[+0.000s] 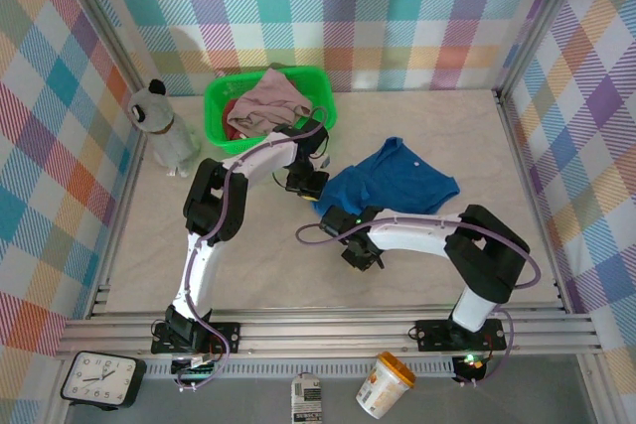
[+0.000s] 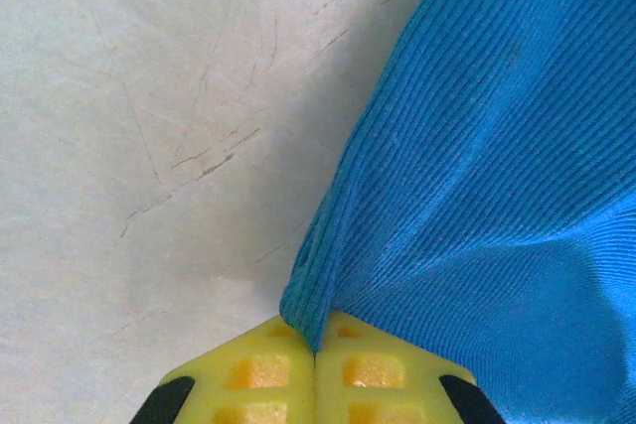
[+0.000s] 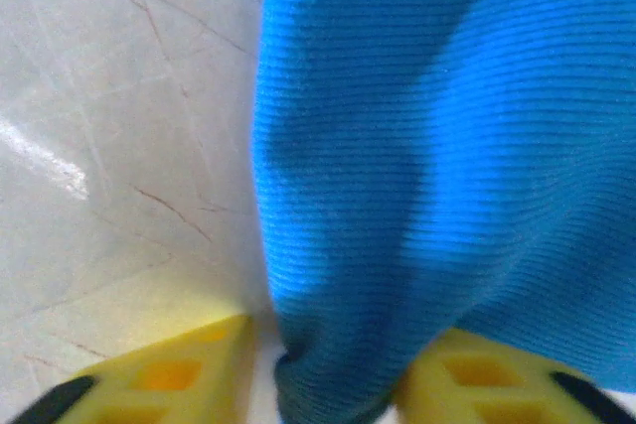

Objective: Fold and stack the tank tops

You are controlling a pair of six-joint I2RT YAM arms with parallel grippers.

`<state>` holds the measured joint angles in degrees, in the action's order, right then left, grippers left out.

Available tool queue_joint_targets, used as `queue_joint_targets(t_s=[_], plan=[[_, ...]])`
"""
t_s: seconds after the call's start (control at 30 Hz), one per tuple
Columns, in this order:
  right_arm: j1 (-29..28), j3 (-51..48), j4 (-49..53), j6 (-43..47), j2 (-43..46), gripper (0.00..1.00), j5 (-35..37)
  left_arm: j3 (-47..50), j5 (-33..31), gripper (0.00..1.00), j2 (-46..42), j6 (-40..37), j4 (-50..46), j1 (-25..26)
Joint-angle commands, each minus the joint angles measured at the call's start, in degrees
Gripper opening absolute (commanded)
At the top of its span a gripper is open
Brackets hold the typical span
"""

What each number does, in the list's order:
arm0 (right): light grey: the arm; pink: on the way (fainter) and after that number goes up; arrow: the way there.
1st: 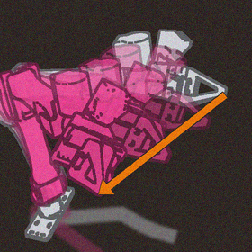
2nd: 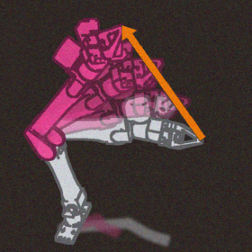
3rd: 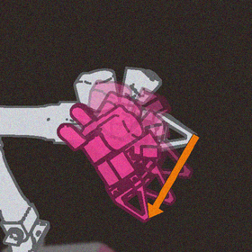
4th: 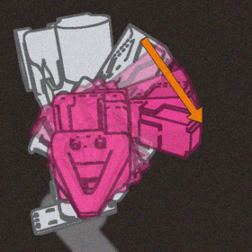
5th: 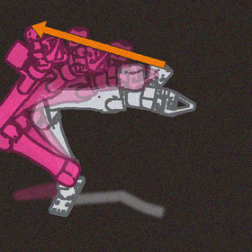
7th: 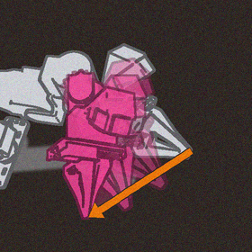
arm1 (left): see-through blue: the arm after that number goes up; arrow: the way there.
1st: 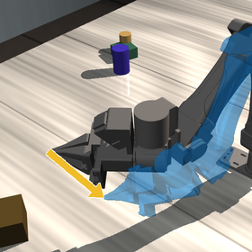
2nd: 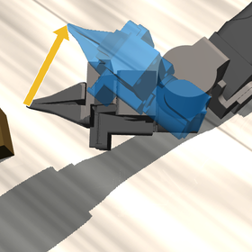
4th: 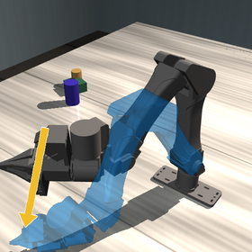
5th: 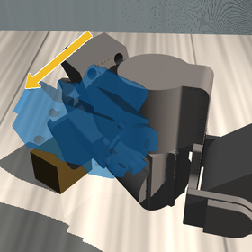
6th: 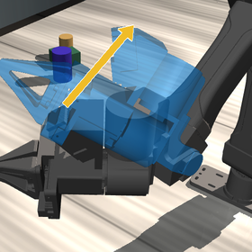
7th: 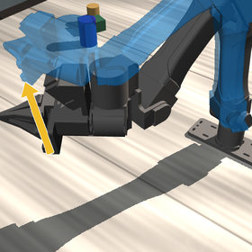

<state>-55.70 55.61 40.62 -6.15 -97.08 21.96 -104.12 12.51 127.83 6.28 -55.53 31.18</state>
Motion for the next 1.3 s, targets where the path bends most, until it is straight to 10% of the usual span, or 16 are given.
queue_joint_targets(t_s=[0.0,0.23,0.9,1.27], plan=[[-0.4,1.6,3.5,0.3,-1.7,0.25,2.6,1.3,-0.7,0.00,-3.5,-1.5,-3.0,-1.2],[-1.6,2.8,1.7,1.2,5.1,0.07,-11.8,1.7,-7.1,0.00,-8.3,-2.9,-9.5,-2.2],[-3.7,13.3,-4.6,-4.1,9.8,0.06,-41.8,2.8,-14.2,0.00,-22.4,-0.9,-17.4,-5.0],[16.9,-3.9,-11.7,-18.2,21.8,0.06,-60.2,-13.3,-2.5,0.00,-7.3,2.1,-14.7,-3.0]])
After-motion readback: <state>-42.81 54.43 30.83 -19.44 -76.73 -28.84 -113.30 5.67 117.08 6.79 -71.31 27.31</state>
